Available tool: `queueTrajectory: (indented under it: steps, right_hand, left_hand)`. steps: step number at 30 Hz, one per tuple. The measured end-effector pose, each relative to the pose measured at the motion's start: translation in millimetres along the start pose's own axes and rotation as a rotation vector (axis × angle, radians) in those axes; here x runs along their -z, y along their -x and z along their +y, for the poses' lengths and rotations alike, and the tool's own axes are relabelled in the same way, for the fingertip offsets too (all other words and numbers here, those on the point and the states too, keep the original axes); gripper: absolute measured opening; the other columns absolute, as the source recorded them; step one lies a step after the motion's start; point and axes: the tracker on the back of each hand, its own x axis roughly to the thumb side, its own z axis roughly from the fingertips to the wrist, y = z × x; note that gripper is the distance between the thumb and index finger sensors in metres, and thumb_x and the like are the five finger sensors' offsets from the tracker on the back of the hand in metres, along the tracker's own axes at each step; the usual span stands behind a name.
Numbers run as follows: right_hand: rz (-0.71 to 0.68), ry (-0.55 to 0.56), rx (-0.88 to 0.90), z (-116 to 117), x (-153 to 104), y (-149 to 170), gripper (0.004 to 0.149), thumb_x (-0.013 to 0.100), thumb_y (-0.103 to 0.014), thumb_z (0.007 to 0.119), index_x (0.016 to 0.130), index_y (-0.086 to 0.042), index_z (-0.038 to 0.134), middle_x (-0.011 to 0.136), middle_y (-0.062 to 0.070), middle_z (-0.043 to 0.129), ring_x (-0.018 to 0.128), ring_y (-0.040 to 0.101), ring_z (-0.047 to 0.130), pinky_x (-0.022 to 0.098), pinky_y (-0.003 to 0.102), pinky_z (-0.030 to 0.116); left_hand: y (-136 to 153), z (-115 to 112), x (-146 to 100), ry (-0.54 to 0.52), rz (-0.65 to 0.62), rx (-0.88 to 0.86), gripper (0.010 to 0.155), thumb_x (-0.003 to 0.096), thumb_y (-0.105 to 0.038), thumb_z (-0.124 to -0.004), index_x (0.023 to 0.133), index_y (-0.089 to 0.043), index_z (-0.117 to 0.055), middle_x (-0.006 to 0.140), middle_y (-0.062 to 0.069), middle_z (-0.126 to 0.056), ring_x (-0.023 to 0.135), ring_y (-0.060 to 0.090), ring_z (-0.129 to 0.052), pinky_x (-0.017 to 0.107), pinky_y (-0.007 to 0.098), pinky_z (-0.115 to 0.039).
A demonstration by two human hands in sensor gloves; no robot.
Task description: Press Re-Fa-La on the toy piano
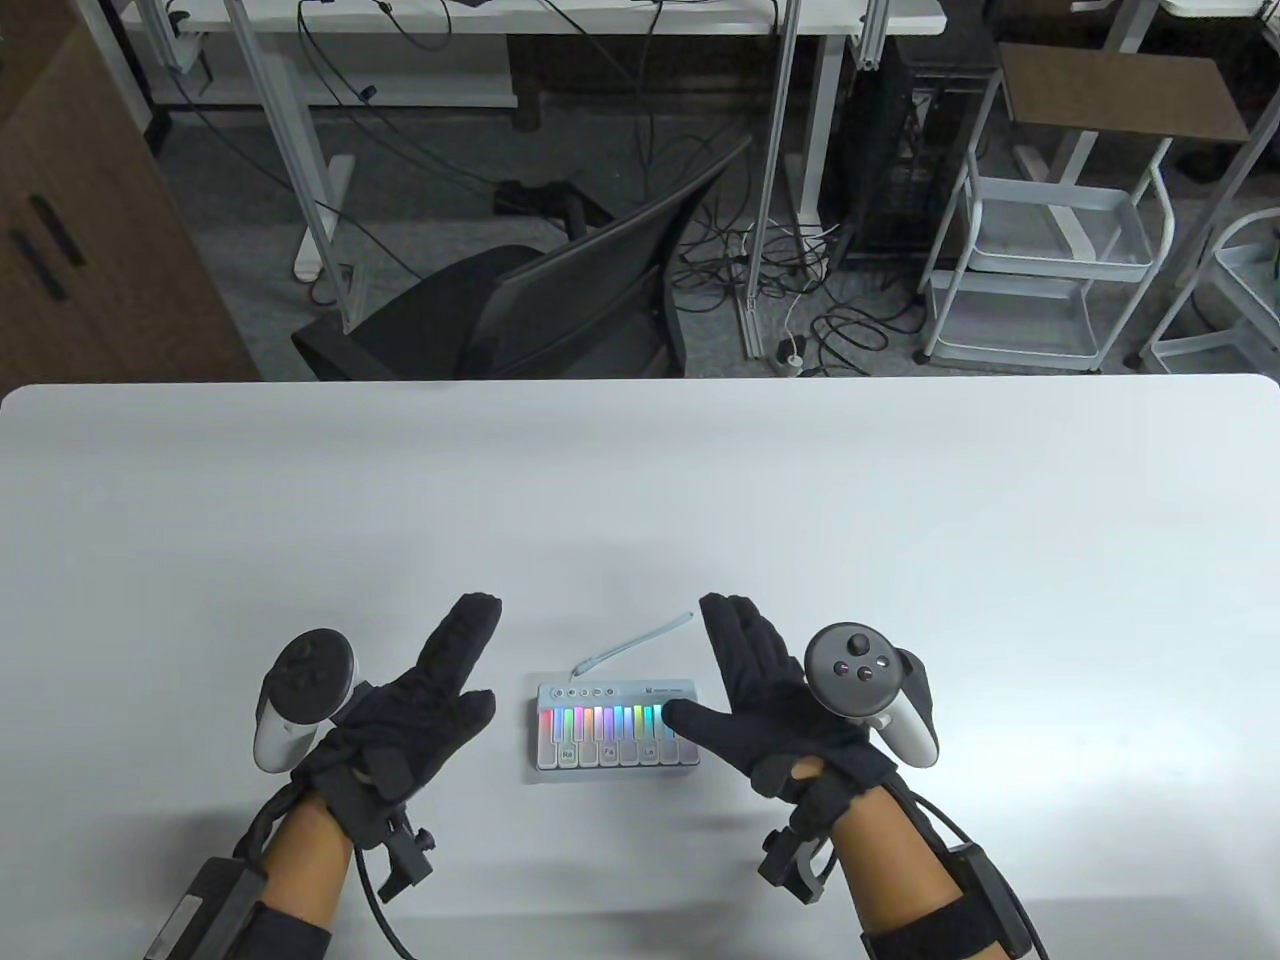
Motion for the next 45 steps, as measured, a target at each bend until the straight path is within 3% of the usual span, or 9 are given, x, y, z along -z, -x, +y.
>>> queueTrajectory:
  steps: [15,25,33,45]
  right_hand:
    - [0.021,0.010,-0.019,0,1,-4,0.096,0.047,-0.070,0.080,0.106,-0.035,0.013,0.112,0.007,0.005,0.108,0.044,0.008,0.067,0.069,0.014]
    - [0.017,0.124,-0.285,-1,15,-58,0.078,0.049,-0.054,0.086,0.109,-0.027,0.044,0.114,0.010,0.030,0.108,0.046,0.029,0.069,0.069,0.024]
    - [-0.011,0.046,-0.484,36,38,-80,0.072,0.048,-0.052,0.087,0.107,-0.028,0.053,0.114,0.010,0.036,0.108,0.044,0.035,0.070,0.068,0.026]
    - [0.056,-0.161,-0.654,99,56,-48,0.068,0.048,-0.051,0.088,0.105,-0.029,0.059,0.114,0.009,0.036,0.109,0.044,0.034,0.069,0.069,0.023]
  left_hand:
    - [0,1,0,-0.001,-0.003,0.001,0.092,0.0480,-0.081,-0.063,0.114,-0.036,-0.018,0.118,0.003,-0.002,0.110,0.040,0.002,0.063,0.071,-0.008]
    - [0,2,0,-0.005,-0.012,0.000,0.092,0.0480,-0.080,-0.063,0.114,-0.035,-0.018,0.118,0.003,-0.003,0.110,0.040,0.002,0.063,0.071,-0.008]
    - [0,3,-1,-0.006,-0.015,-0.001,0.092,0.0480,-0.081,-0.063,0.114,-0.035,-0.018,0.118,0.003,-0.002,0.110,0.040,0.002,0.063,0.071,-0.009]
    - [0,2,-1,-0.005,-0.013,-0.002,0.092,0.0481,-0.080,-0.063,0.114,-0.035,-0.019,0.118,0.003,-0.003,0.110,0.040,0.002,0.063,0.071,-0.009]
